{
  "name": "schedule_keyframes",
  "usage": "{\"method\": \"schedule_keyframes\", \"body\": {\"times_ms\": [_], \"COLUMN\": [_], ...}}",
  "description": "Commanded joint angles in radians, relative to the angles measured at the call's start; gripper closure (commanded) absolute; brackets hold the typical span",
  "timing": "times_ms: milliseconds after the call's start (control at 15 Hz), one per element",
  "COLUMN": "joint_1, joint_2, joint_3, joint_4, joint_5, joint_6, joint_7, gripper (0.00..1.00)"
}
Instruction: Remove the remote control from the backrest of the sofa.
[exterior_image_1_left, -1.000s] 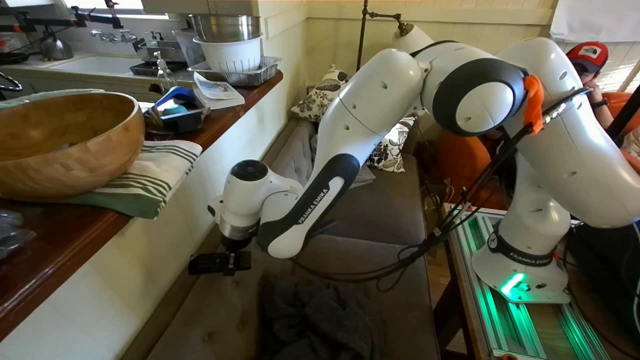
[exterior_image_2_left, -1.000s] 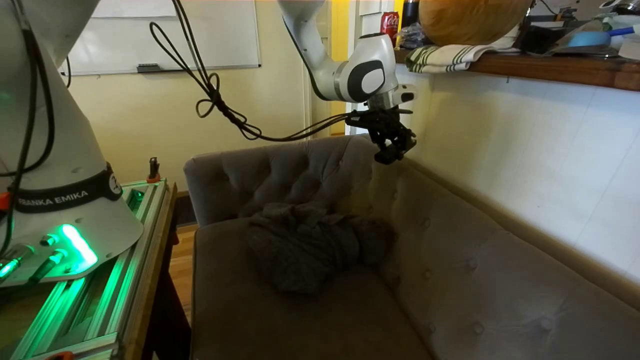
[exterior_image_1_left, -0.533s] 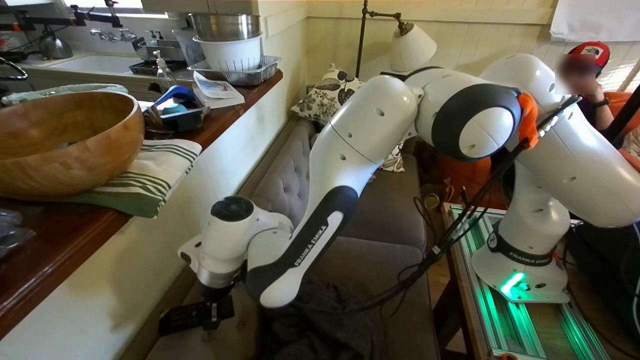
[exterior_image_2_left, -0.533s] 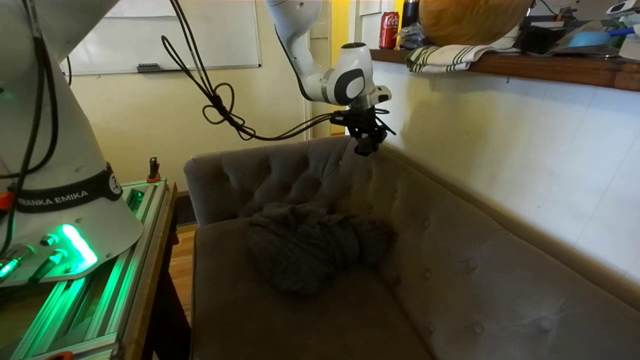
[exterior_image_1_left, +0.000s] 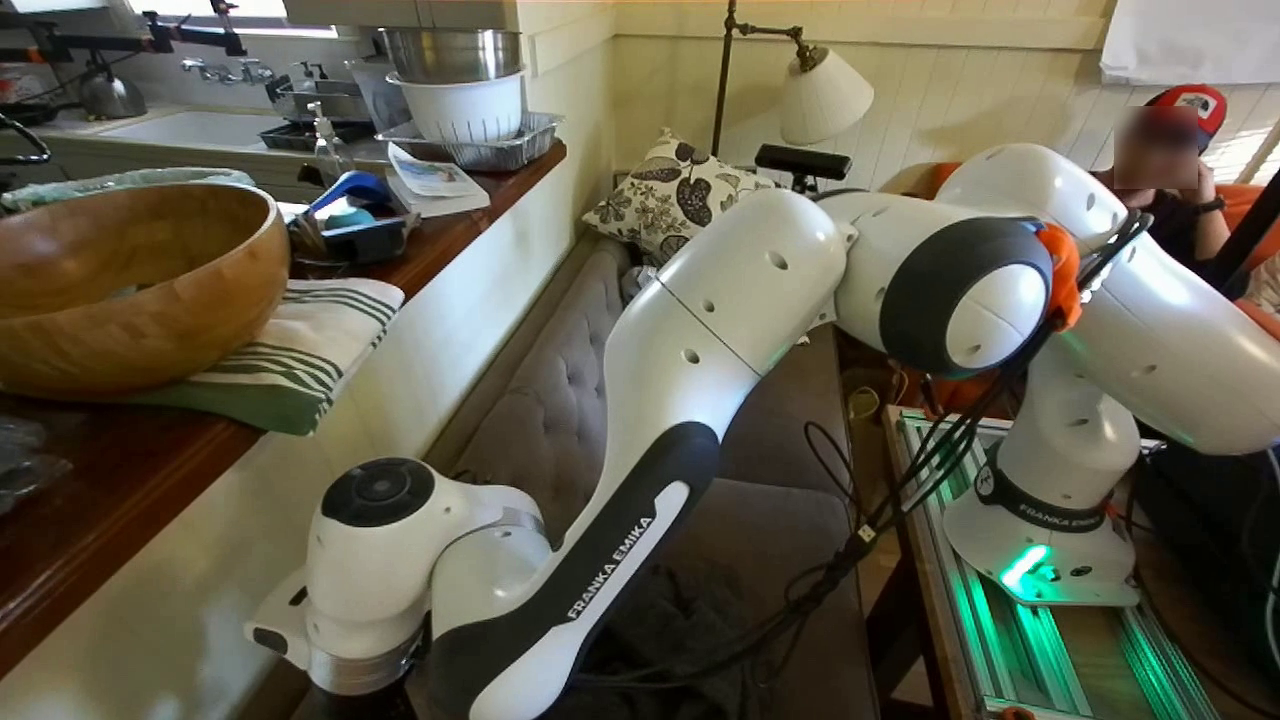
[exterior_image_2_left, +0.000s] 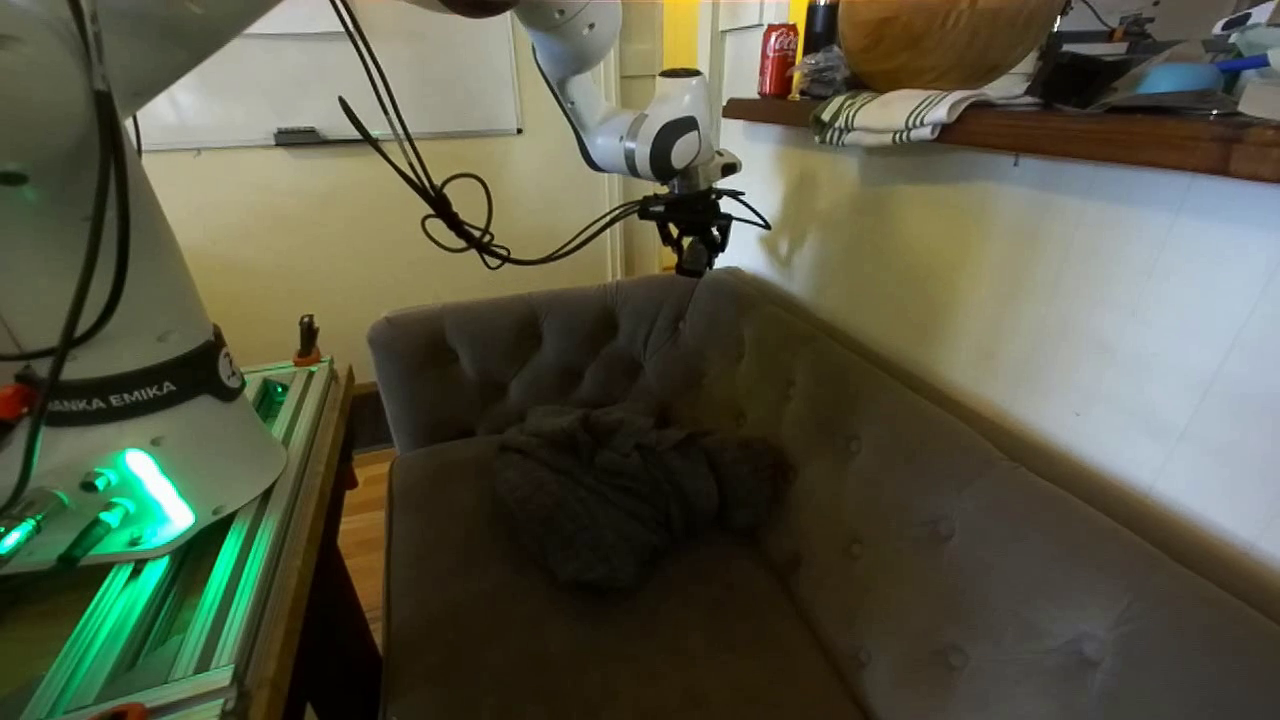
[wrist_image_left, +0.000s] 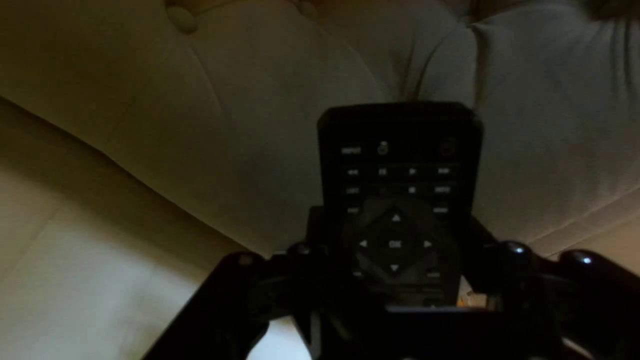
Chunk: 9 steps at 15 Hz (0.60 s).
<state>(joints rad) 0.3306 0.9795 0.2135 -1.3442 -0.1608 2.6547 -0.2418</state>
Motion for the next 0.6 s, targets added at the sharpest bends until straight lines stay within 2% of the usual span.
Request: {"method": "schedule_keyframes", "body": {"times_ms": [0, 67, 133, 533], "joint_1": [0.000, -0.003, -0.006, 0.065], "joint_2": [0.008, 0.012, 0.015, 0.123], "joint_3": [0.001, 0.001, 0.001, -0.054], "joint_4": [0.016, 0.021, 0.022, 0.183], "joint_5": [0.000, 0.000, 0.000, 0.028], "joint_6": [-0.008, -0.008, -0.008, -0.120], "joint_7": [-0.007, -0.011, -0.014, 0.170], "gripper": [0.38, 0.38, 0.63, 0.63]}}
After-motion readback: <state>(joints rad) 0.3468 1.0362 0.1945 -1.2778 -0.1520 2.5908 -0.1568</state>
